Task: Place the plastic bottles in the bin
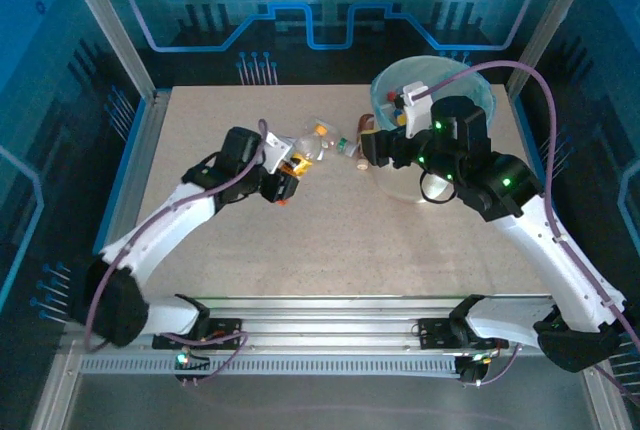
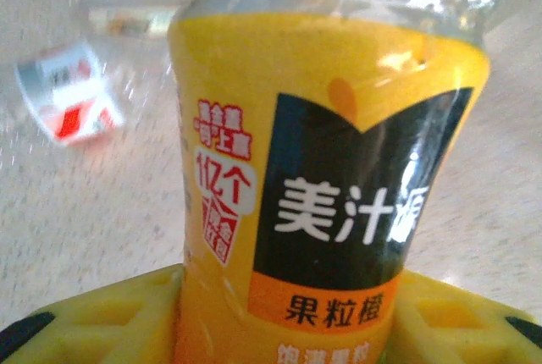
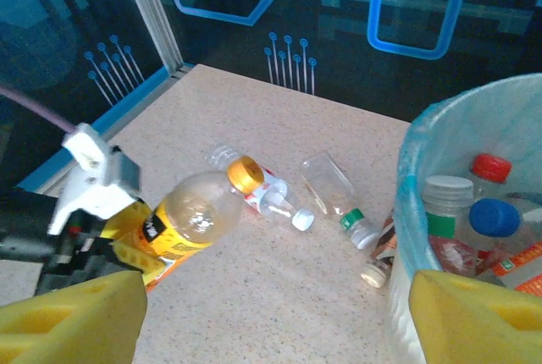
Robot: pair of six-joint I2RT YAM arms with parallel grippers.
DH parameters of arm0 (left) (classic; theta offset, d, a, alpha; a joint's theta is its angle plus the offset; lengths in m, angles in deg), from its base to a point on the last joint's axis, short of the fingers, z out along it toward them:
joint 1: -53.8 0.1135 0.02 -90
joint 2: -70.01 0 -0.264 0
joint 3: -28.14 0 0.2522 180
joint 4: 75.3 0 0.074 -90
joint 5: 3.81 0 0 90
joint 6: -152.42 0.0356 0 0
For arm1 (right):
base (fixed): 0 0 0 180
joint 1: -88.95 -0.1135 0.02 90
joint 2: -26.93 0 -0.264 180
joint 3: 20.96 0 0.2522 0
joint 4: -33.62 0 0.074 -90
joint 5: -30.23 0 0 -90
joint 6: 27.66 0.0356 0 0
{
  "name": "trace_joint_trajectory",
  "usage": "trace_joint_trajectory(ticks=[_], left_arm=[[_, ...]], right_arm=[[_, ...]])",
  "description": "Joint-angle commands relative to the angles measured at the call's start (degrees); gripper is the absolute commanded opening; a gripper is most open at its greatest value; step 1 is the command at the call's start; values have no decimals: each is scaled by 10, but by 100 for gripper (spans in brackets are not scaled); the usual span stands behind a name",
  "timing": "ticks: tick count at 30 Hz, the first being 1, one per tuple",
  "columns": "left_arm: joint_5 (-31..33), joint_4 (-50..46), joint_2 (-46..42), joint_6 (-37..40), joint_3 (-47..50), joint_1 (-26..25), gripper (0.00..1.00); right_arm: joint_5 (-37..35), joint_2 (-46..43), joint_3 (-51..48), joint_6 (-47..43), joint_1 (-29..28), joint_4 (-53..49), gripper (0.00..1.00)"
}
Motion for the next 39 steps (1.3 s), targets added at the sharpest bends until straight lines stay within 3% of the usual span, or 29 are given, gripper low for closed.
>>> trace_joint_trajectory(ticks=[1,9,17,21,34,39], left_arm=[[-87,104,-70,-28,22,-8,52],[-191,170,-140,-40,18,-33,54],[-227,186,-140,-41,-3,-70,53],[-234,185,-139,-37,-8,-82,53],[-245,174,-135,-36,-15,-87,53],[-237,167,-138,-41,-19,-87,58]], right_arm=[[46,-11,-10,22,-7,43,84],[178,2,-17,63,-6,128,88],[294,29,12,86,-5,175,87],[306,35,16,88,-5,177,83],[315,38,25,68,-5,154,45],[305,38,34,50,-5,128,21]])
